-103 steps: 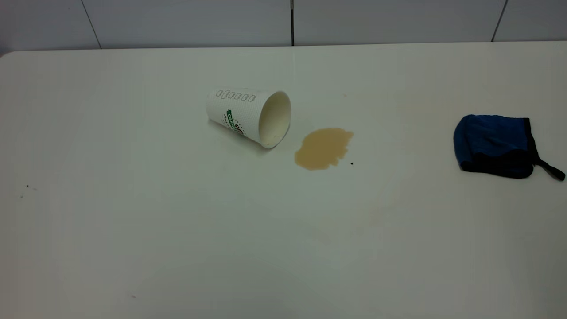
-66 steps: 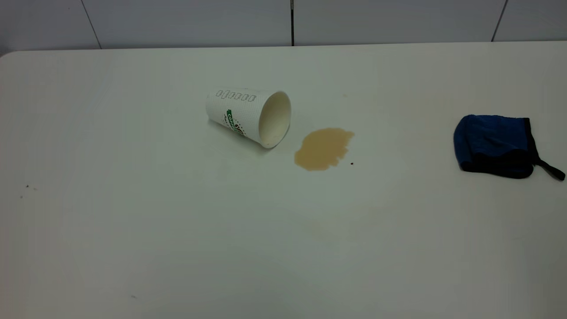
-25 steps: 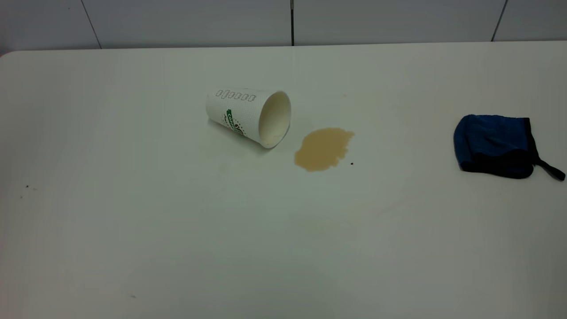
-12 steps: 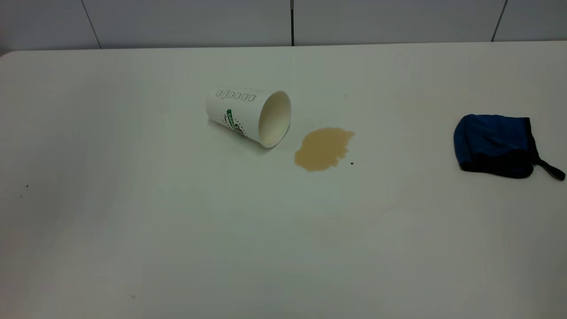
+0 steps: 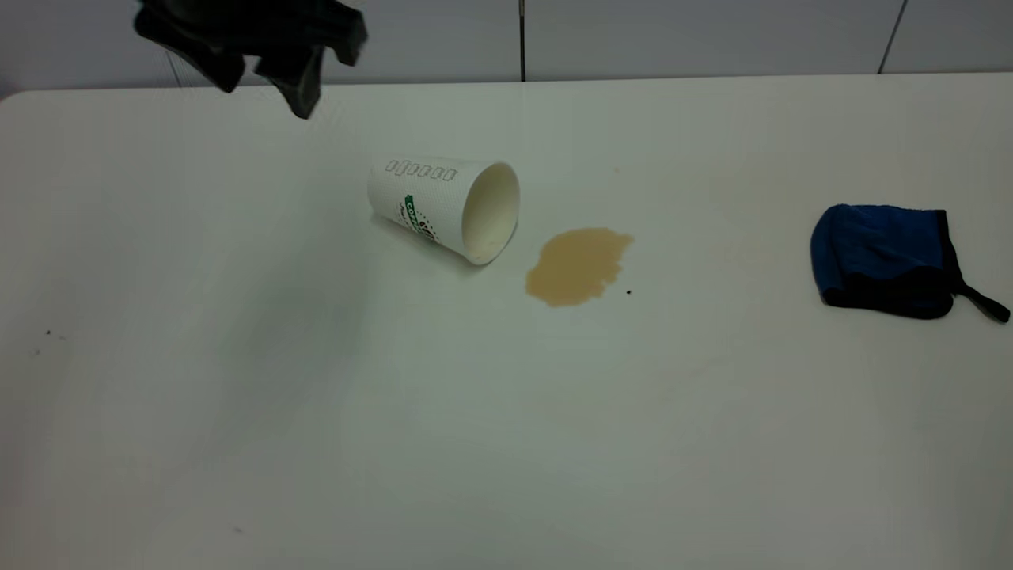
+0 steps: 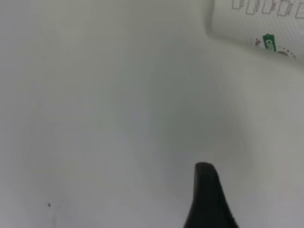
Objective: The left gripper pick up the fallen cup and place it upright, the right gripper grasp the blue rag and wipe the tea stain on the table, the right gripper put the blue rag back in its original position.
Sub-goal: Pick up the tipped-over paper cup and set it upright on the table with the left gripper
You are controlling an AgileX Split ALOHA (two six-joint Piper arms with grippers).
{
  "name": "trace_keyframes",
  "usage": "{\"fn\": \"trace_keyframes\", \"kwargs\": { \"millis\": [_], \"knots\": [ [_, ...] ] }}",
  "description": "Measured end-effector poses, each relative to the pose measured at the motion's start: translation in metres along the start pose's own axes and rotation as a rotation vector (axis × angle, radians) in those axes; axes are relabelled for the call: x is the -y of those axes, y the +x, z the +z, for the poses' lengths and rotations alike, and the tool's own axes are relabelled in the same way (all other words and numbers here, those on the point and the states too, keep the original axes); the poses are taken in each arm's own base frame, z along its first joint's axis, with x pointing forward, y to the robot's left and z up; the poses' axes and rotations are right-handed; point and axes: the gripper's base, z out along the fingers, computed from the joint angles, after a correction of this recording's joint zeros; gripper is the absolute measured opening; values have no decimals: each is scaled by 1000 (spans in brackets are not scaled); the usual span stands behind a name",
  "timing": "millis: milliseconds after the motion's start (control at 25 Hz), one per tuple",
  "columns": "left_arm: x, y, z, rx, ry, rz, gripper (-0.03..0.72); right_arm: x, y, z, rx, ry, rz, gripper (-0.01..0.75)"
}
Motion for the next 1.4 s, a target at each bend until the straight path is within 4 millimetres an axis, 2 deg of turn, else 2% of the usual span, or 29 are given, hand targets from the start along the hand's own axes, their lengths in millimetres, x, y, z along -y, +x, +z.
{"fn": "trace_keyframes", "kwargs": {
  "millis": [280,520,680,920,1160,1280,1400],
  "knots": [
    [56,-10,37,32,-61,160,490,0,0,0,0,0,0,586],
    [96,-13,70,51,-80,219,394,0,0,0,0,0,0,586],
    [112,-18,89,41,-108,232,316,0,0,0,0,0,0,586],
    [120,-27,110,33,-155,233,216,0,0,0,0,0,0,586],
    [124,-34,118,53,-166,242,239,0,0,0,0,0,0,586],
    [124,-36,117,60,-169,257,304,0,0,0,0,0,0,586],
    [125,-35,118,58,-172,288,404,0,0,0,0,0,0,586]
  ]
}}
